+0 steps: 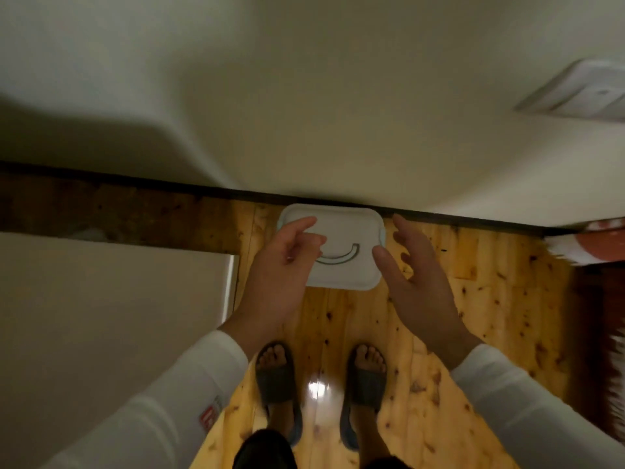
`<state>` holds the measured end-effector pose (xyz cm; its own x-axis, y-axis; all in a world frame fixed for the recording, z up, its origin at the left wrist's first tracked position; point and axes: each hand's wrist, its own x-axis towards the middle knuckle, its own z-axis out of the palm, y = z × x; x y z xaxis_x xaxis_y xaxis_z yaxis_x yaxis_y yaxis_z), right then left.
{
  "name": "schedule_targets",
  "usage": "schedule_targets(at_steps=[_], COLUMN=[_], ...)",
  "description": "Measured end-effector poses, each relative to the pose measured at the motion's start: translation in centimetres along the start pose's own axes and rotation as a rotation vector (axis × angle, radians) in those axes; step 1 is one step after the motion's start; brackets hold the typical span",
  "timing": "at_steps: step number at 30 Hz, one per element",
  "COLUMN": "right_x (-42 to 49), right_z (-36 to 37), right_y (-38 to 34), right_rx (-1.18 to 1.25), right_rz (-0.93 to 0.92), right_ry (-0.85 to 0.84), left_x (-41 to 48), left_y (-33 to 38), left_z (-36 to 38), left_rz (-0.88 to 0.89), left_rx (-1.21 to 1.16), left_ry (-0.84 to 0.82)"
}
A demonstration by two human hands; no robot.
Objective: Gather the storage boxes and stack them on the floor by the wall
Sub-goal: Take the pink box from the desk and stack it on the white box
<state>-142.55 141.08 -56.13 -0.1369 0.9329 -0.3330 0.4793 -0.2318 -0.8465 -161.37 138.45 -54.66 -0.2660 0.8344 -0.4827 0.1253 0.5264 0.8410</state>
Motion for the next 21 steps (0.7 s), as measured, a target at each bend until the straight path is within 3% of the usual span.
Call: schedule_targets(at_steps=[21], right_x=[-14.5], right_z=[-10.0], right_y=[-19.3], right_rx=[0.017], right_rz=[-0.091], right_ry=[0.025], left_x=[-16.0], left_y=[18.1], left_z=[-1.9], left_rz=[0.149], left_rx=[-0.021], left_ry=[-0.045])
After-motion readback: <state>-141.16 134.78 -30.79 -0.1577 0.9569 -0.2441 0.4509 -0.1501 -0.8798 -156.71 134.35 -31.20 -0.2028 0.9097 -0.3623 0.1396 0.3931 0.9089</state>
